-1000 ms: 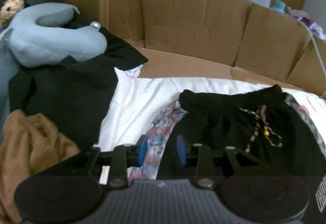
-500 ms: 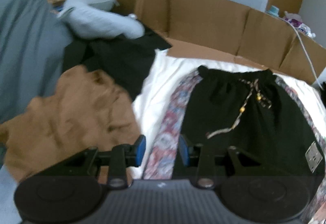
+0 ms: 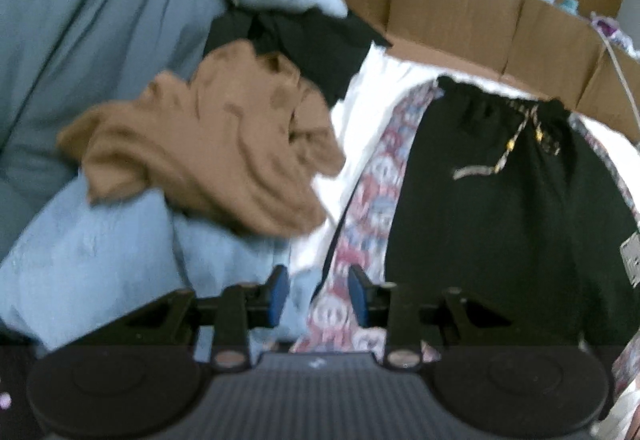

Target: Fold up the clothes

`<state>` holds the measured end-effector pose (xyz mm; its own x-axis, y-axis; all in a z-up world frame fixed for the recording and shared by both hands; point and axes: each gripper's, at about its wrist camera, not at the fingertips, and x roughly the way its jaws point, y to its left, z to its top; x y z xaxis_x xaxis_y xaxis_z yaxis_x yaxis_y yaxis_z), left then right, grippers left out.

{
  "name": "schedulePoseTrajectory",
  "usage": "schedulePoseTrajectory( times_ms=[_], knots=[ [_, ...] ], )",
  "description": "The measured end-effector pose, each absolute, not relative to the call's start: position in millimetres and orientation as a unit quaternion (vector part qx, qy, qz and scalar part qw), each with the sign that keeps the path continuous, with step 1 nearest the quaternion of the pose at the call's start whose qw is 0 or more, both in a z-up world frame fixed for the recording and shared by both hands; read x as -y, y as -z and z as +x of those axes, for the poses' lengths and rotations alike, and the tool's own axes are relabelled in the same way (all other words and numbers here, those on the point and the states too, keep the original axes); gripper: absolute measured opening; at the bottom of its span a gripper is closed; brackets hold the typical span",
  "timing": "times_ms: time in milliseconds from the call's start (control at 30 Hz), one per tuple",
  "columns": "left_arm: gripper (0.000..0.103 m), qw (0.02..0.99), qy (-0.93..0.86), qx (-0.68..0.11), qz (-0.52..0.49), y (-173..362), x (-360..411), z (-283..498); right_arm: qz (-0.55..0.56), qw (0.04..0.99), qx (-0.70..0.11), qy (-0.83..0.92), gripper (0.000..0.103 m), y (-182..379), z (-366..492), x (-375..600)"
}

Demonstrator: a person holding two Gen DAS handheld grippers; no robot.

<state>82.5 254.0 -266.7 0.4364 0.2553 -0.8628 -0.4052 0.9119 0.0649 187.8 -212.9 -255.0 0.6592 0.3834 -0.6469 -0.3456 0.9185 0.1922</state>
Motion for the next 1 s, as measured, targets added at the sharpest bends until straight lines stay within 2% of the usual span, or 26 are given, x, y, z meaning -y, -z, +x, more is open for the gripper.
schedulePoseTrajectory(
  times_ms=[267,767,1000],
  knots=[
    [0.024,0.823,-0.213,-0.521,-0.081,305.7,-253.0,64.0,0.043,0.891,-0.396,-0.220,0.078,279.7,158.7,207.1],
    [0.028,0.779,-0.224,-0.585,-0.034,358.8,-262.9,70.5,0.054,0.867,-0.437,-0.232,0.078,305.0,138.5,194.7],
    [0.035,0.773,-0.213,-0.596,-0.031,369.7,-270.1,64.6,0.056,0.864,-0.444,-0.233,0.078,309.4,137.2,194.2]
  ],
)
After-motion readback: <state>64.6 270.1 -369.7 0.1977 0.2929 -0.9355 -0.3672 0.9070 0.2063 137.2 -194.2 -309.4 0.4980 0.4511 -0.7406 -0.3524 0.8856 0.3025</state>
